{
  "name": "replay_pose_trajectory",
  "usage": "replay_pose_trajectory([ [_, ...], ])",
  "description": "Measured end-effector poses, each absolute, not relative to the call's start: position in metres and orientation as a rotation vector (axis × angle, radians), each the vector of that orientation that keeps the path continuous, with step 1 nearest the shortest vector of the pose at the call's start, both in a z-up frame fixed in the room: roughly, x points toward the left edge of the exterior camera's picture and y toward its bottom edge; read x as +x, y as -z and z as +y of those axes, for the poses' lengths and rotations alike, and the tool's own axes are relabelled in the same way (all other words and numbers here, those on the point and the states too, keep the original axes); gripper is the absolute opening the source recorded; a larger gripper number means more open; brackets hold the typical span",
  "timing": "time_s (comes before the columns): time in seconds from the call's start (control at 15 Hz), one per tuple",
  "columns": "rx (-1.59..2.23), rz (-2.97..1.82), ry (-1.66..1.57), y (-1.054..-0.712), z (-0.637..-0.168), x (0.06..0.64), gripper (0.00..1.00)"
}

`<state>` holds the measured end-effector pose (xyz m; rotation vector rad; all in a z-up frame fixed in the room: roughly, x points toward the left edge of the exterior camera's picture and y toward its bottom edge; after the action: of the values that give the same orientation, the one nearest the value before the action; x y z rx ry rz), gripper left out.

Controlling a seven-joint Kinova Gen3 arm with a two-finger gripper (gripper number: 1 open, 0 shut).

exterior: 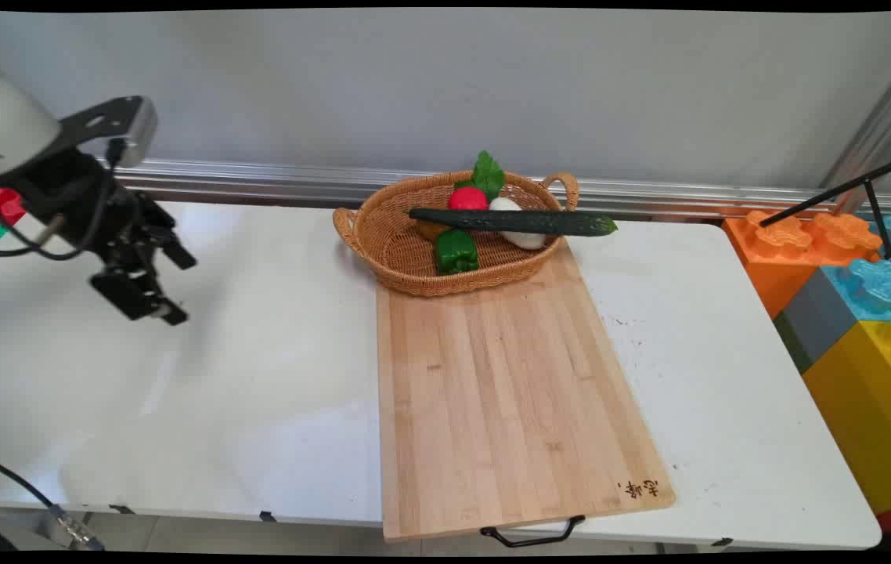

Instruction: Pick up the cucumber from the vegetable basket

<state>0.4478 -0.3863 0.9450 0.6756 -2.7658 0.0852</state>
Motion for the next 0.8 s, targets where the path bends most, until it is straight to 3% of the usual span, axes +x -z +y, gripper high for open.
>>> replay_pose_trajectory([
  [0.8,0.594,-2.598,-0.345,-0.933,-0.456,0.317,1.00],
])
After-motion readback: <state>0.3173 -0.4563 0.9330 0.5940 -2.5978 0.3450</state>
